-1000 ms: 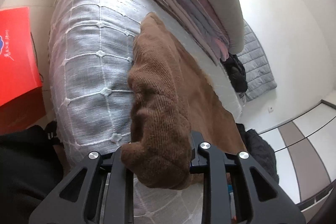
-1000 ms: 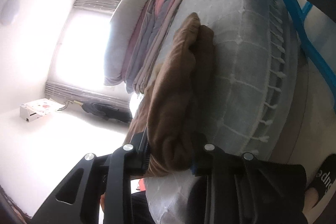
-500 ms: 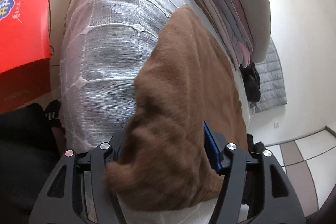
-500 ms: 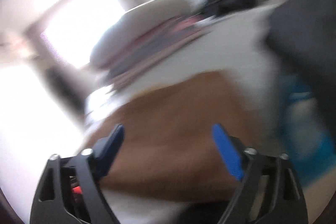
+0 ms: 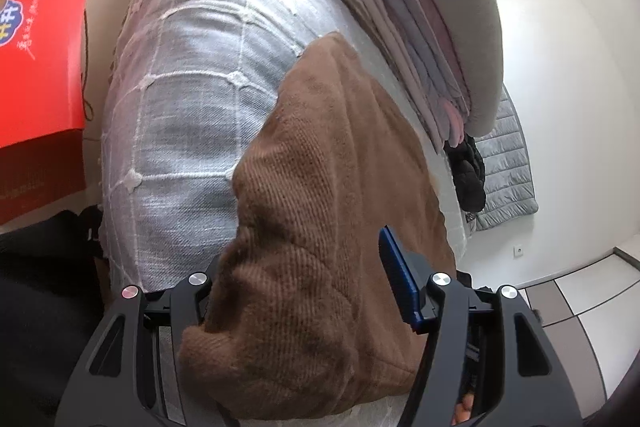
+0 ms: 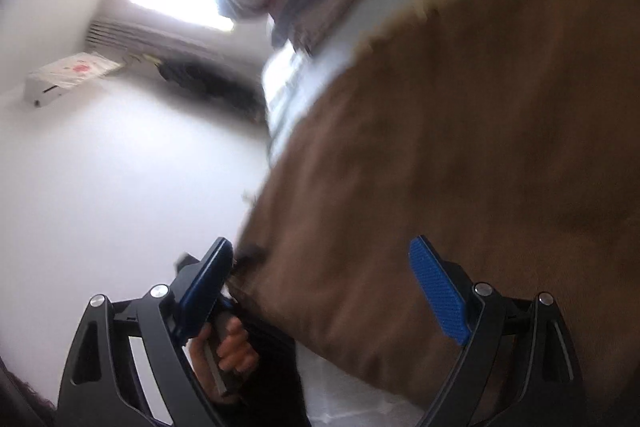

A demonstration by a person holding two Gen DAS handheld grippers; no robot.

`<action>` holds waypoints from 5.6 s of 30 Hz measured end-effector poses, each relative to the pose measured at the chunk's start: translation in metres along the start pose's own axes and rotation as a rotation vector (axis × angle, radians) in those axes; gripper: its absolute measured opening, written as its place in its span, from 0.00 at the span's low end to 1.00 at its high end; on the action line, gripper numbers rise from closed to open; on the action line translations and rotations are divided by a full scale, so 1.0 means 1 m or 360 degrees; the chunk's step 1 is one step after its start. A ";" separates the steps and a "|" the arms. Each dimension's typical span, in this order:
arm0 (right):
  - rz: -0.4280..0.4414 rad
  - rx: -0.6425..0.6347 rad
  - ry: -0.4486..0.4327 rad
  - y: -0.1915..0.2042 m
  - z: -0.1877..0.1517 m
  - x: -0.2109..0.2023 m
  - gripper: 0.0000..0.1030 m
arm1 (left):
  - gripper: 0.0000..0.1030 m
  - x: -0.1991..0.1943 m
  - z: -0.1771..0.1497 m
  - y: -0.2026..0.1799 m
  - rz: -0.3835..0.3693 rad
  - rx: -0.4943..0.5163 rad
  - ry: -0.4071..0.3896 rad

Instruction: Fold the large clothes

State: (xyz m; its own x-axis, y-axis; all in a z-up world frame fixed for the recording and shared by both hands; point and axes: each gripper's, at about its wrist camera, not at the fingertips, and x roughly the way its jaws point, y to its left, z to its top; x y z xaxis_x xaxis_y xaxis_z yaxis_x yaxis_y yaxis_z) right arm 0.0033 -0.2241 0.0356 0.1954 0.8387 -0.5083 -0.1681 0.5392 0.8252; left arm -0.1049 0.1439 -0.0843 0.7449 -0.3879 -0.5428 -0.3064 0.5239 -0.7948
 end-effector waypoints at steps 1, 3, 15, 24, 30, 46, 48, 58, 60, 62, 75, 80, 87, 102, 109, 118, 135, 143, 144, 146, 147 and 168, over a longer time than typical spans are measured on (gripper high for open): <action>-0.0033 0.0037 0.0073 -0.012 0.001 0.011 0.84 | 0.56 -0.002 0.000 -0.003 -0.0007 0.0007 -0.0006; -0.0067 0.0018 0.0102 -0.015 0.000 0.015 0.84 | 0.56 -0.005 0.001 -0.007 -0.0019 0.0024 -0.0009; -0.0984 -0.0551 0.0066 0.020 -0.012 0.032 0.95 | 0.56 -0.009 0.003 -0.013 -0.0015 0.0060 -0.0008; -0.1304 -0.0666 -0.0086 0.017 -0.018 0.028 0.95 | 0.55 -0.011 0.002 -0.016 -0.0022 0.0083 -0.0025; -0.1331 -0.0652 -0.0072 0.016 -0.021 0.036 0.95 | 0.29 -0.019 0.004 -0.027 -0.0078 0.0146 -0.0068; -0.1400 -0.0641 -0.0011 0.023 -0.018 0.049 0.95 | 0.23 -0.037 -0.015 -0.147 -0.0229 0.0553 -0.0191; -0.1366 -0.0623 0.0020 0.024 -0.016 0.044 0.95 | 0.23 -0.036 -0.023 -0.177 -0.0251 0.0671 -0.0202; 0.0055 0.0260 -0.0214 -0.031 0.008 -0.086 0.95 | 0.23 -0.011 -0.079 -0.300 -0.0416 0.1074 -0.0139; 0.0063 0.0234 -0.0267 -0.033 0.008 -0.111 0.95 | 0.23 0.005 -0.102 -0.327 -0.0464 0.1177 -0.0087; 0.0150 0.0265 -0.0312 -0.045 0.007 -0.136 0.95 | 0.23 0.025 -0.124 -0.348 -0.0500 0.1254 -0.0027; 0.0603 0.0646 -0.0513 -0.164 -0.040 -0.198 0.95 | 0.25 0.225 -0.271 -0.355 -0.0352 0.1501 0.0838; 0.0650 0.0605 -0.0477 -0.163 -0.043 -0.202 0.95 | 0.28 0.242 -0.283 -0.349 -0.0294 0.1535 0.0984; 0.0617 0.0399 -0.0504 -0.116 -0.036 -0.226 0.95 | 0.32 0.213 -0.286 -0.383 -0.0474 0.1561 0.0869; -0.0058 0.0214 -0.0622 -0.075 -0.054 -0.242 0.95 | 0.61 0.174 -0.270 -0.393 -0.0346 0.1586 0.1174; -0.0018 -0.0148 -0.0659 0.003 -0.035 -0.261 0.95 | 0.64 0.094 -0.231 -0.383 -0.0519 0.1627 0.1049; -0.0511 -0.0042 -0.0016 -0.072 -0.031 -0.155 0.93 | 0.65 0.077 -0.103 -0.259 -0.0105 0.1013 0.0624; -0.0467 0.0107 -0.0154 -0.114 -0.039 -0.215 0.93 | 0.75 0.146 -0.074 -0.141 0.0050 0.0450 0.0792; -0.0130 0.0350 -0.0002 -0.161 -0.051 -0.200 0.93 | 0.79 0.169 -0.084 -0.129 -0.0073 0.0168 0.0952; -0.0092 0.0375 0.0012 -0.169 -0.053 -0.203 0.93 | 0.79 0.169 -0.086 -0.129 -0.0100 0.0136 0.0973; 0.0025 0.0432 0.0049 -0.179 -0.052 -0.198 0.93 | 0.79 0.169 -0.094 -0.136 -0.0173 0.0178 0.1014; 0.0110 0.0473 0.0076 -0.185 -0.054 -0.195 0.93 | 0.79 0.170 -0.098 -0.140 -0.0186 0.0213 0.1036; 0.0407 0.0365 0.0002 -0.161 -0.033 -0.221 0.94 | 0.49 0.183 -0.164 -0.245 0.0047 0.0971 0.0942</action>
State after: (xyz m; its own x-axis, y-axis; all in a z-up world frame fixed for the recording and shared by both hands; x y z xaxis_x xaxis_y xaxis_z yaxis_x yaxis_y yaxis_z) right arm -0.0450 -0.4934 0.0068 0.1740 0.9447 -0.2781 0.0103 0.2807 0.9597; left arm 0.0088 -0.1797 -0.0335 0.2569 -0.6114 -0.7484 0.1791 0.7911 -0.5848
